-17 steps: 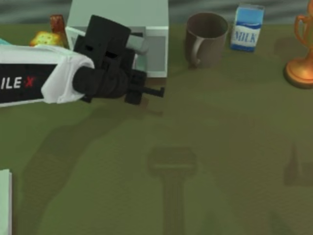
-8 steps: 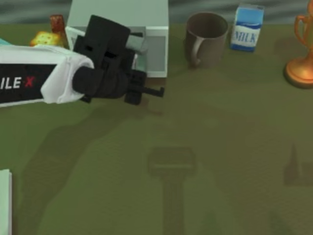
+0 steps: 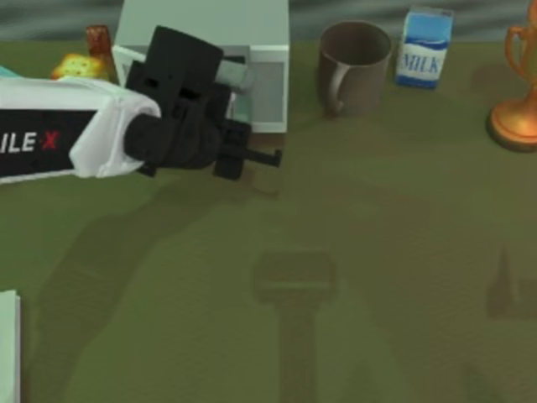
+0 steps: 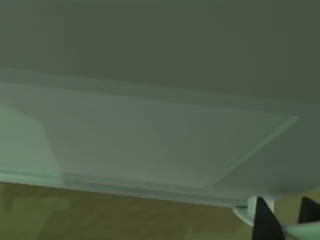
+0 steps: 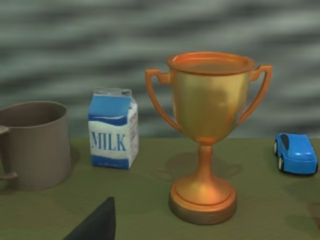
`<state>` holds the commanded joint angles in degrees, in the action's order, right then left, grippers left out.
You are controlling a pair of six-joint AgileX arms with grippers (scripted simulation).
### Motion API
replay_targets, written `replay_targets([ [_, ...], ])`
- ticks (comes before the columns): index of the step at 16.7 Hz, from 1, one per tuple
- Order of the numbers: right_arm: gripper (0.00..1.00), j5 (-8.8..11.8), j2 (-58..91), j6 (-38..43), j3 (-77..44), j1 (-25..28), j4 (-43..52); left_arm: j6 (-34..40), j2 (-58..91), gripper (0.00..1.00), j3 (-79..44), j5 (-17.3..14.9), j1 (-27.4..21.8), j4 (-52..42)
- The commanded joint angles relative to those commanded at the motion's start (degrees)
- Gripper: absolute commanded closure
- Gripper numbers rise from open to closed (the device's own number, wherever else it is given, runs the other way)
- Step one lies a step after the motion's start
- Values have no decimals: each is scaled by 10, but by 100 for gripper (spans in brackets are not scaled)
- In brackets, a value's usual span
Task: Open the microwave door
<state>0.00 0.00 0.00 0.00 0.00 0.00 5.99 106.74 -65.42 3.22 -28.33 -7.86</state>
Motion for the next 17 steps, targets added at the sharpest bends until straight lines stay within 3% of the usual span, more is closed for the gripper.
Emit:
replay_targets([
  [11, 0, 0, 0, 0, 0, 0, 0, -40, -21, 100, 27, -35, 15, 8],
  [17, 0, 0, 0, 0, 0, 0, 0, -41, -21, 100, 27, -36, 15, 8],
])
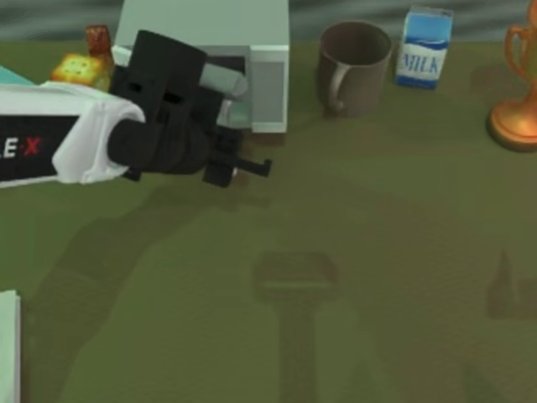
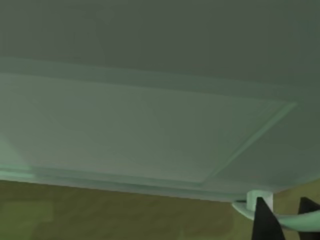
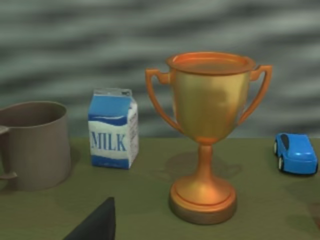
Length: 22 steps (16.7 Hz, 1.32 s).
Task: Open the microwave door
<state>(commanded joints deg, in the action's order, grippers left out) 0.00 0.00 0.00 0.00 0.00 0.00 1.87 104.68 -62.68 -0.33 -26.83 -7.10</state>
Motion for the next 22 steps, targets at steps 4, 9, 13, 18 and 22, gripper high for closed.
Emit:
replay_targets([
  [4, 0, 0, 0, 0, 0, 0, 0, 0, 0, 100, 0, 0, 0, 0],
  [9, 0, 0, 0, 0, 0, 0, 0, 0, 0, 100, 0, 0, 0, 0],
  [13, 0, 0, 0, 0, 0, 0, 0, 0, 0, 100, 0, 0, 0, 0],
  [18, 0, 0, 0, 0, 0, 0, 0, 0, 0, 100, 0, 0, 0, 0],
  [22, 0, 0, 0, 0, 0, 0, 0, -11, -5, 100, 7, -14, 2, 0],
])
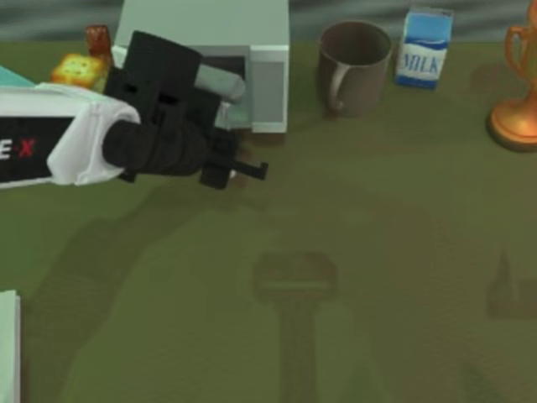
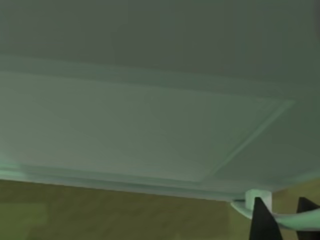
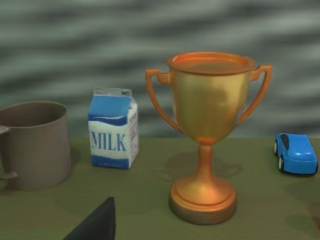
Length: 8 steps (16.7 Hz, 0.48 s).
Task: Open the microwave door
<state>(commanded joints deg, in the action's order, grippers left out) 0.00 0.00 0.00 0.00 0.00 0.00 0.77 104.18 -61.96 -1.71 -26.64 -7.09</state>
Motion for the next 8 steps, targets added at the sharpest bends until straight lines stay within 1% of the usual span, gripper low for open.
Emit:
replay_targets([
  [4, 0, 0, 0, 0, 0, 0, 0, -24, -11, 100, 13, -17, 12, 3],
  [8, 0, 0, 0, 0, 0, 0, 0, -25, -11, 100, 13, -17, 12, 3],
])
